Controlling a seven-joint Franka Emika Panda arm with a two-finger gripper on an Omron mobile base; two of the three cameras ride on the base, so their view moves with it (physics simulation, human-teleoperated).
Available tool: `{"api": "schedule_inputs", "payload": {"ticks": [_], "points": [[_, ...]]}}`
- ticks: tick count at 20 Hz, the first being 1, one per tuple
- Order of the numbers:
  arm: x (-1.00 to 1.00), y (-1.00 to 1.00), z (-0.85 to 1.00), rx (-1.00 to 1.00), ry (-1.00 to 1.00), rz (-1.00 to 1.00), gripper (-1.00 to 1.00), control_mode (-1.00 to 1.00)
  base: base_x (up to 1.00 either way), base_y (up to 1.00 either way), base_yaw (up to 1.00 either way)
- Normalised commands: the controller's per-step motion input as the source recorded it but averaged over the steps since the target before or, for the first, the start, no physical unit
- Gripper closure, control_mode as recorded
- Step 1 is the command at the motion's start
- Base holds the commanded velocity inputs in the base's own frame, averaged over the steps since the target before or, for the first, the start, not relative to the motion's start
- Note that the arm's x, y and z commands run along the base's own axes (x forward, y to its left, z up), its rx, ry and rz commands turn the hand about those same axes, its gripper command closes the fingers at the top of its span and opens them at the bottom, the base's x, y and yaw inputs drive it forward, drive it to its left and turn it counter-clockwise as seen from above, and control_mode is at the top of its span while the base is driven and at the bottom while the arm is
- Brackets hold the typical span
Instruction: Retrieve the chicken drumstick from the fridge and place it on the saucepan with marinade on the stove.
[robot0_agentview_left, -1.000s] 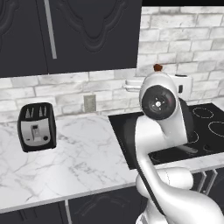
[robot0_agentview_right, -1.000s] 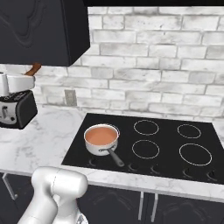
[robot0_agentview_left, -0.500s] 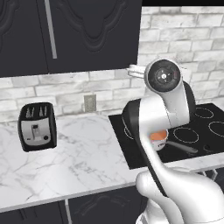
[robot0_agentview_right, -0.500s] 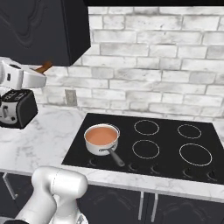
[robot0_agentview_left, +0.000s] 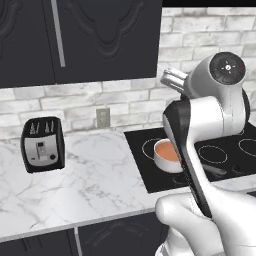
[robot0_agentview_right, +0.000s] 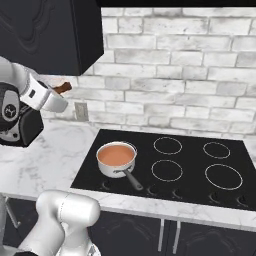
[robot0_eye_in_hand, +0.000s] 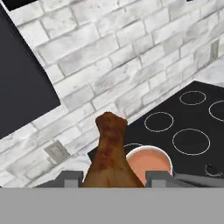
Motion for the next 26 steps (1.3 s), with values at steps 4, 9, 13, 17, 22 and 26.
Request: {"api": "schedule_inputs", "payload": {"ticks": [4,9,13,17,22,26], "points": [[0.0,-0.2,-0.77,0.16,0.37,0.06,1.0,-1.0,0.0,0.0,0.0],[0.03,-0.18,-0.79,0.11,0.47,0.06,1.0,-1.0,0.0,0.0,0.0],[0.11,-0.03,-0.33,0.07,0.46,0.0,1.0,-1.0,0.0,0.0,0.0],[0.12,-0.02,-0.22,0.06,0.43,0.0,1.0,-1.0,0.0,0.0,0.0],[0.31,-0.22,-0.34,0.11,0.34,0.0,1.0,-1.0,0.0,0.0,0.0],[0.21,-0.5,-0.54,0.14,0.14,0.0,1.0,-1.0,0.0,0.0,0.0]]}}
